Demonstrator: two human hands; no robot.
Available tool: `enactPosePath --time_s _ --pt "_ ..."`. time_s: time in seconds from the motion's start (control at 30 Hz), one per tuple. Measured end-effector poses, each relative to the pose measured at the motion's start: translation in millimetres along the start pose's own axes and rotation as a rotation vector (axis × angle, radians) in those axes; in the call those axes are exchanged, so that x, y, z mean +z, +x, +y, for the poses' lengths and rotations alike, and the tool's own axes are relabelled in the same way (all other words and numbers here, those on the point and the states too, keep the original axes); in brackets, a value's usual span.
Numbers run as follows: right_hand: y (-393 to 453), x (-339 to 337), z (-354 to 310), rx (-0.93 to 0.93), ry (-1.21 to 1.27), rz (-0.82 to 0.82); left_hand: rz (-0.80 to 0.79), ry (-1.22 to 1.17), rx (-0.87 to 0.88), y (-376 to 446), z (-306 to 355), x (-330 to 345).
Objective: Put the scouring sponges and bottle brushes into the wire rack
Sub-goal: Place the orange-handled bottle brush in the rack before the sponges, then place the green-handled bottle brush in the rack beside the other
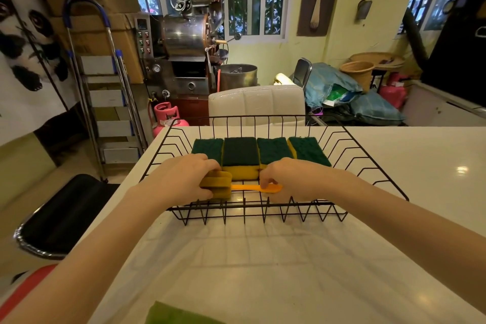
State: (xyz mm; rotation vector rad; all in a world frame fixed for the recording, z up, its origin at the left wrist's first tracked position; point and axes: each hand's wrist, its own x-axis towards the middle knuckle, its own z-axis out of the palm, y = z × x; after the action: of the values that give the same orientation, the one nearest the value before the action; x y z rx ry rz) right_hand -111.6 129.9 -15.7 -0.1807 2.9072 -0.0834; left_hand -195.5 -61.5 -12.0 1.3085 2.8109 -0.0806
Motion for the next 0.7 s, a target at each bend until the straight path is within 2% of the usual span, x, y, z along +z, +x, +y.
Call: enactPosePath --time_s 0.13,0.23,0.47,0.53,0.63,0.7 --pt "-4 -2 -2 -0.006 0.01 -0.012 -0.016 -0.01 -0.007 -3 1 0" --pt "-11 -8 -5 0.0 0.044 0.047 0.031 -0.078 -0.001 -10 1 -6" --pt "-60 -34 -32 -0.105 0.301 0.473 0.363 -0.376 0.063 -46 16 -23" --pt "-78 -32 -46 -0.152 0.391 0.522 0.431 -0.486 0.082 -65 26 -24" --pt "-101 -20 -65 -0.233 0.447 0.458 0.502 -0.595 0.098 -95 38 -19" --pt "-112 -10 -76 -0.252 0.415 0.317 0.5 -0.631 0.089 -115 42 -12"
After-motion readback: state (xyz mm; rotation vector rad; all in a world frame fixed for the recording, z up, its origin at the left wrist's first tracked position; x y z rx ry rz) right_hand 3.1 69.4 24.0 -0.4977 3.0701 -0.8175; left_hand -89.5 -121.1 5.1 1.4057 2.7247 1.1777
